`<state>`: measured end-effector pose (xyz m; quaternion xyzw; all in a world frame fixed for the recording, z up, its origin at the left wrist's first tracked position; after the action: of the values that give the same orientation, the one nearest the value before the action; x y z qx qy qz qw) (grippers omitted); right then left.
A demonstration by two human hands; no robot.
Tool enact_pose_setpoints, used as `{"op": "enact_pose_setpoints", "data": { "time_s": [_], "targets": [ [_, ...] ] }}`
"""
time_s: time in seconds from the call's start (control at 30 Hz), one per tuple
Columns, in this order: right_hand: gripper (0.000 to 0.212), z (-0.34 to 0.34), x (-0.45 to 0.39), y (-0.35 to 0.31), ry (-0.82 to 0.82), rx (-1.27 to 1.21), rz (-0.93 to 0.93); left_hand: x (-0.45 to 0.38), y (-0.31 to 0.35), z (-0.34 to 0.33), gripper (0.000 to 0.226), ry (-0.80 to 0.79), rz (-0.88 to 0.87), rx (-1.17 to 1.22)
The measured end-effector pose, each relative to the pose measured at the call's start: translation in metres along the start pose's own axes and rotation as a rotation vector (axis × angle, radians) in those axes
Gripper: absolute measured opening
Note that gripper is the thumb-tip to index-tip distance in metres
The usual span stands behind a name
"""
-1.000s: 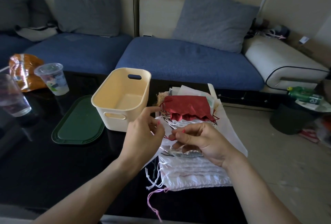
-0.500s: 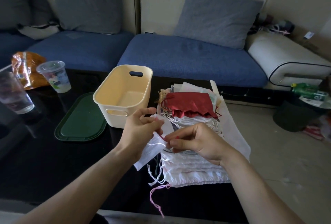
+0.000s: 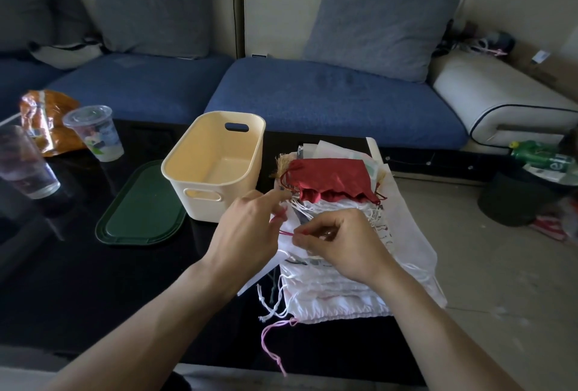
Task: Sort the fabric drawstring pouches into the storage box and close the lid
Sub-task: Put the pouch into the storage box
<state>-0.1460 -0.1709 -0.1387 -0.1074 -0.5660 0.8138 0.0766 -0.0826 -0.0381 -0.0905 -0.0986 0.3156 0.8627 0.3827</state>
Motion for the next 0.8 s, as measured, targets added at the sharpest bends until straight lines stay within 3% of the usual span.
{"op": "enact_pose_setpoints", "data": {
  "time_s": [0.23,0.33,0.43,0.67,0.8],
  "targets": [
    [0.009,0.009,0.002,-0.019,0.133,0.045,0.223,-0.001,0.011,-0.006,0.049,-0.054,-0.219,-0.05],
    [0.013,0.007,0.003,-0.016,0.104,-0.031,0.203,-0.003,0.011,-0.004,0.049,-0.08,-0.249,0.086],
    [0.014,0.001,0.002,-0.01,0.069,-0.151,0.13,-0.005,0.01,0.008,0.031,0.019,-0.244,0.154],
    [0.013,0.011,0.0,-0.009,0.144,-0.283,0.122,-0.001,0.016,0.01,0.015,0.097,-0.25,0.118],
    [0.022,0.009,0.0,-0.003,0.156,-0.315,0.073,-0.003,0.014,0.004,0.007,0.057,-0.201,0.085]
  ]
}}
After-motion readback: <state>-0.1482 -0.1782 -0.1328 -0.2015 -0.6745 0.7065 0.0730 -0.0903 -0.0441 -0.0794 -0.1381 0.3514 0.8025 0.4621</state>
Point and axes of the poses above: each hand's wrist, its own x-axis away from the middle knuckle, its own z-axis out of the back of the hand, y = z × x, the point moved 8 cm from there along -x, towards the middle knuckle, and after that the axes turned 4 degrees about -x, right-handed, at the moved point
